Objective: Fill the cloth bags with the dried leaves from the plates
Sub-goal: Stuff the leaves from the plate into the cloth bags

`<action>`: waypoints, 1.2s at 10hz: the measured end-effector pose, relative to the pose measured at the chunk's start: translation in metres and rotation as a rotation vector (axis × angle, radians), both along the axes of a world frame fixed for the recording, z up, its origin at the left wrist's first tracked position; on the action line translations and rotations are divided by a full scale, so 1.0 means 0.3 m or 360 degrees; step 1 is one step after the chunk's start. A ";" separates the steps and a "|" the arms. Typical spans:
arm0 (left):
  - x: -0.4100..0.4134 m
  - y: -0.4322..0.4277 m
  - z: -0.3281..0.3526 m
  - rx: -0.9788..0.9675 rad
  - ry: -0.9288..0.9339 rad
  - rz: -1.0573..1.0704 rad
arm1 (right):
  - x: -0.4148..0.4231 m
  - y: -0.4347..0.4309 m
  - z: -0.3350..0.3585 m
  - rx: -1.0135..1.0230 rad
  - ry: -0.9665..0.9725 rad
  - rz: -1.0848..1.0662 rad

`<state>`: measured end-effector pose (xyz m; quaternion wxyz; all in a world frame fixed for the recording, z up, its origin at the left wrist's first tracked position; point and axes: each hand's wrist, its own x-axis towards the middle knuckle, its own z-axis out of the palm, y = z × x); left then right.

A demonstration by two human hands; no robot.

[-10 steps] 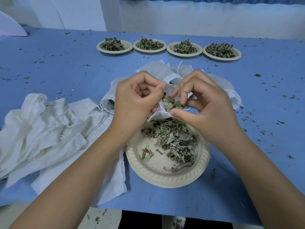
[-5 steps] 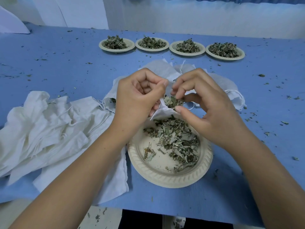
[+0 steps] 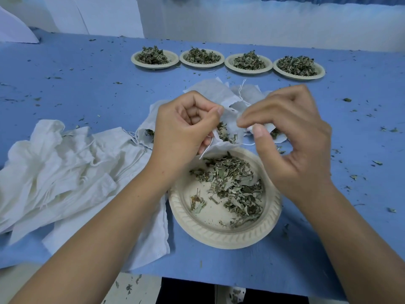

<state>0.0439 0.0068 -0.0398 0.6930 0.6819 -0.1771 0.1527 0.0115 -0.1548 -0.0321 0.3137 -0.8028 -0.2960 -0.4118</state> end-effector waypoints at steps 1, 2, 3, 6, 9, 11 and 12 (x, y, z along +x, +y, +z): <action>-0.009 -0.002 0.002 -0.0027 -0.0067 -0.0060 | -0.013 0.010 0.001 -0.0205 0.0094 -0.0009; -0.016 0.000 0.002 -0.0047 -0.0129 -0.0135 | -0.005 0.028 -0.022 -0.0526 0.0340 -0.0016; -0.014 -0.003 0.001 -0.0033 -0.0086 -0.0091 | -0.005 0.020 -0.017 -0.0487 0.0435 -0.0015; -0.017 -0.011 -0.003 0.0033 -0.0097 -0.0107 | -0.009 0.037 -0.025 -0.0744 0.0616 0.0085; 0.011 -0.004 0.003 -0.0157 -0.0012 0.0201 | -0.019 0.018 0.006 -0.0459 0.0685 0.0542; 0.010 -0.005 0.005 -0.0159 -0.0005 0.0177 | -0.019 0.082 -0.066 -0.0853 0.1162 0.0874; 0.008 -0.005 0.008 -0.0143 -0.0002 0.0196 | -0.027 0.078 -0.059 -0.0806 0.1213 0.0876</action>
